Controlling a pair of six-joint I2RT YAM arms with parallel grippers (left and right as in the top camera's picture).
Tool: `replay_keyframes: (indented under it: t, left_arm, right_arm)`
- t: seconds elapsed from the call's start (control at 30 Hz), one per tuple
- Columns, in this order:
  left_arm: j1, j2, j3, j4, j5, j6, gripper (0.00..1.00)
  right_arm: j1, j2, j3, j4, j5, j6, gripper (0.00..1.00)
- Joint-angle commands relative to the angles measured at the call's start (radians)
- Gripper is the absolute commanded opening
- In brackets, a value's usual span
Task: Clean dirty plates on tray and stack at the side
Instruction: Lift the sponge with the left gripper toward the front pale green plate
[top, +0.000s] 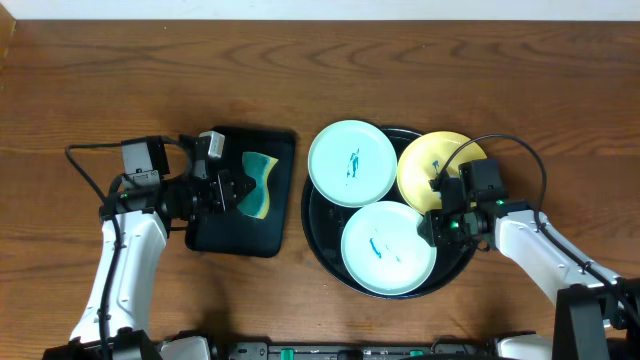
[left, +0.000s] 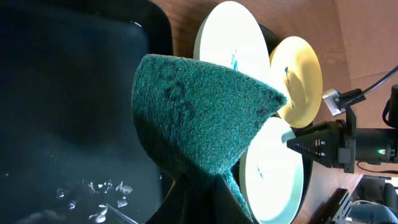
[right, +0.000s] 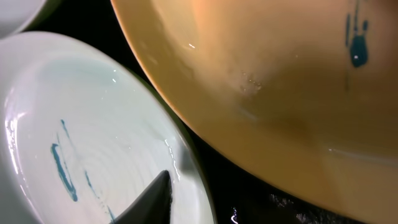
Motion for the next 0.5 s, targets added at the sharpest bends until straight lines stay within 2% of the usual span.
replay_keyframes:
  t: [0.0, 0.13, 0.27, 0.47]
  left_arm:
    - [0.004, 0.005, -0.006, 0.001, 0.013, 0.024, 0.08]
    - [0.004, 0.005, -0.006, 0.001, 0.013, 0.024, 0.07]
    - [0.004, 0.005, -0.006, 0.0, 0.013, 0.024, 0.07]
    - [0.004, 0.005, -0.006, -0.002, 0.013, 0.024, 0.07]
  right_arm:
    - [0.009, 0.01, 0.007, -0.013, -0.022, -0.008, 0.21]
    - [0.011, 0.01, 0.007, -0.034, -0.022, -0.008, 0.16]
    - [0.011, 0.01, 0.007, -0.035, -0.022, -0.008, 0.03]
    - [0.011, 0.01, 0.007, -0.034, -0.022, -0.008, 0.01]
